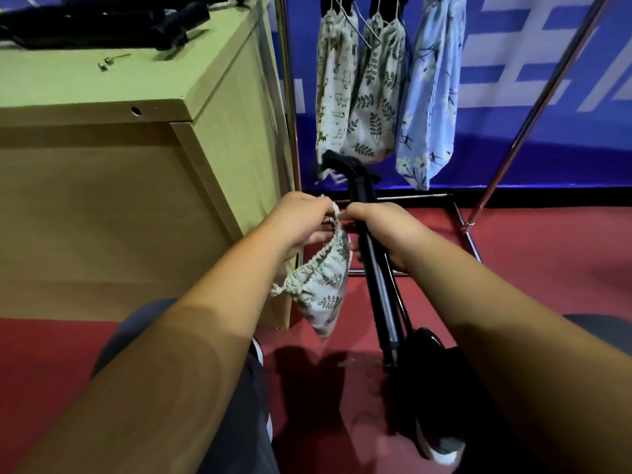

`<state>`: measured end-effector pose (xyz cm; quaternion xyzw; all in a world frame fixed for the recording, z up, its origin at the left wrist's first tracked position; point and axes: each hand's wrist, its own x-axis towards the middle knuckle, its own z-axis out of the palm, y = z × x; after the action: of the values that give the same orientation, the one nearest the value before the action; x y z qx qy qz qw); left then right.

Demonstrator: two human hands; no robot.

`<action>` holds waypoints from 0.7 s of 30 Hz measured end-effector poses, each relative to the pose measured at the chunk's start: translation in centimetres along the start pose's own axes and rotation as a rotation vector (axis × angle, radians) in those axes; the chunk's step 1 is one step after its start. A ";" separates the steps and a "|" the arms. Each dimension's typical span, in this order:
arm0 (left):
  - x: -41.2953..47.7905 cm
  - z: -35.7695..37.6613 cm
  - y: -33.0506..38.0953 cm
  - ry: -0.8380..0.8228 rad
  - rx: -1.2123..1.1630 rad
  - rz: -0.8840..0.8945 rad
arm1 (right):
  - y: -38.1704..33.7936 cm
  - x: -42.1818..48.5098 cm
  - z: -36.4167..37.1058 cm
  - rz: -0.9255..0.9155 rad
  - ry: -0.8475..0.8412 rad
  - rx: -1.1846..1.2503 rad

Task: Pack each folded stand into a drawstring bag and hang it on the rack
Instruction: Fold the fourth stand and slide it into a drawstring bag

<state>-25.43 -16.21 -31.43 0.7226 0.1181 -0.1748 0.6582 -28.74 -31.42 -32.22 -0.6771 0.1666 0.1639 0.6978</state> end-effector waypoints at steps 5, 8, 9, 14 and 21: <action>-0.2 -0.2 0.2 -0.075 -0.067 -0.089 | 0.9 0.4 0.3 -0.079 -0.014 -0.176; -0.3 -0.5 0.3 -0.057 -0.064 -0.127 | 1.0 0.7 0.1 -0.086 -0.013 -0.192; -0.3 -0.6 0.5 -0.053 -0.081 -0.140 | 0.9 0.8 0.0 -0.090 -0.005 -0.187; 0.0 -1.2 0.6 -0.112 -0.044 -0.152 | 0.8 1.5 -0.5 -0.107 0.053 -0.125; 0.2 -1.1 0.0 -0.002 0.152 0.037 | 1.0 1.9 -0.5 -0.123 0.048 -0.122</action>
<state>-25.11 -15.13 -31.41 0.7725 0.0905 -0.1717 0.6046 -27.54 -31.85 -33.99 -0.7310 0.1311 0.1145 0.6598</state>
